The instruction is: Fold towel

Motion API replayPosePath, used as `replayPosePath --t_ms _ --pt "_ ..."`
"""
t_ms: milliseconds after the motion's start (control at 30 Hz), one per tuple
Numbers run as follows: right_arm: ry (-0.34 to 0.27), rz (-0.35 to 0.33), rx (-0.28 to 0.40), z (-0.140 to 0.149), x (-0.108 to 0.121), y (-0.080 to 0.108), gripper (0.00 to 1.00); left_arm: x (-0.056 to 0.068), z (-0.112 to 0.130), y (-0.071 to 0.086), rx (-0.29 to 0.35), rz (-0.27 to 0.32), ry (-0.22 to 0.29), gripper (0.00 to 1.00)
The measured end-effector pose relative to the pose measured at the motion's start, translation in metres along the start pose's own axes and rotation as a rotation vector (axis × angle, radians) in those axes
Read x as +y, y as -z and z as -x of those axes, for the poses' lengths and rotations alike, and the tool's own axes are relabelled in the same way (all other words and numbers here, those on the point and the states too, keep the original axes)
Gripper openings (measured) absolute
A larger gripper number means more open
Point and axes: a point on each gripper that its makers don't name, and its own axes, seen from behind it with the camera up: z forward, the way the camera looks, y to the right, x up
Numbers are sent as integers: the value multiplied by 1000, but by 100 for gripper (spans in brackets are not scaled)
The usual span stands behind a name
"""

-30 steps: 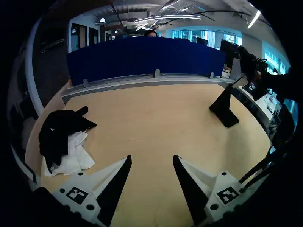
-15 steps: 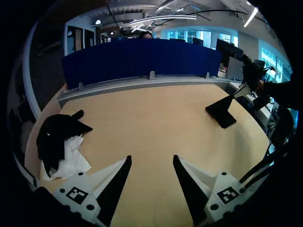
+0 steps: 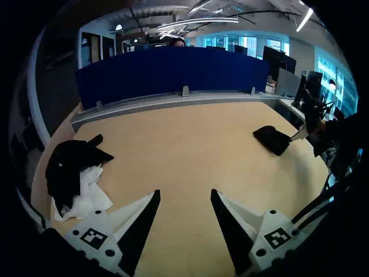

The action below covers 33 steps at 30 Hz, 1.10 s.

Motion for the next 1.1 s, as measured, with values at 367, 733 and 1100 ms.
replayPosePath --t_ms 367,733,1100 --pt "-77 36 -15 20 3 -19 7 6 1 -4 -7 13 -17 80" --pt "-71 45 1 20 0 -21 22 4 -3 -8 -3 16 -22 80" --pt "-59 53 44 21 -3 -14 75 4 -7 -12 0 21 -23 80"
